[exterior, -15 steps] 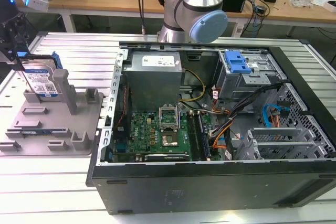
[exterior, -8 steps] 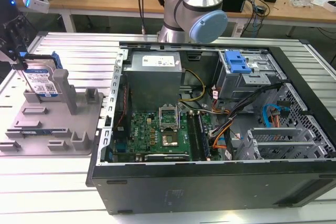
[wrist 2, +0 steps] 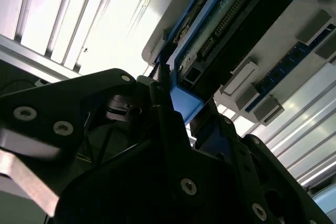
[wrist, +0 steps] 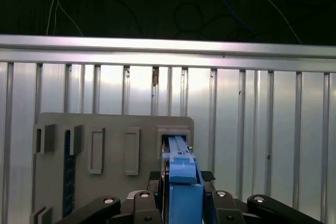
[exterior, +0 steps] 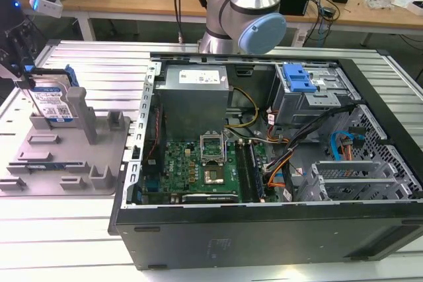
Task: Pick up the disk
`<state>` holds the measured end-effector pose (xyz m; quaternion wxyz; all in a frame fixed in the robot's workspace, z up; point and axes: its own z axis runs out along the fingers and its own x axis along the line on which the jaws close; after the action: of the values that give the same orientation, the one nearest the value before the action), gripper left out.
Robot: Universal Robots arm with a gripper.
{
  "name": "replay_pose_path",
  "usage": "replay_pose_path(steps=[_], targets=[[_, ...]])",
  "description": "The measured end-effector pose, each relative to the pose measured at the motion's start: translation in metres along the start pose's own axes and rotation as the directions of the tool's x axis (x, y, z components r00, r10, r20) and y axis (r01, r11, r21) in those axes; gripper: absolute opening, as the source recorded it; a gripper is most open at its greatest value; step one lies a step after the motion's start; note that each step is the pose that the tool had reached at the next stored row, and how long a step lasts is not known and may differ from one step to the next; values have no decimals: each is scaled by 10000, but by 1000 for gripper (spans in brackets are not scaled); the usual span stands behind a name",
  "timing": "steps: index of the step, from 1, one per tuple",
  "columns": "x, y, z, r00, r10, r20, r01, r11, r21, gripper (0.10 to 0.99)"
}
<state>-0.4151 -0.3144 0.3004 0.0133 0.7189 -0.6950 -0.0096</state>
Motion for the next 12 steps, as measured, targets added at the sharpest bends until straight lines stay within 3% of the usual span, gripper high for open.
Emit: replay_pose_path(steps=[12], targets=[[0,0,6,10000,0,2,0,10000,1,369]])
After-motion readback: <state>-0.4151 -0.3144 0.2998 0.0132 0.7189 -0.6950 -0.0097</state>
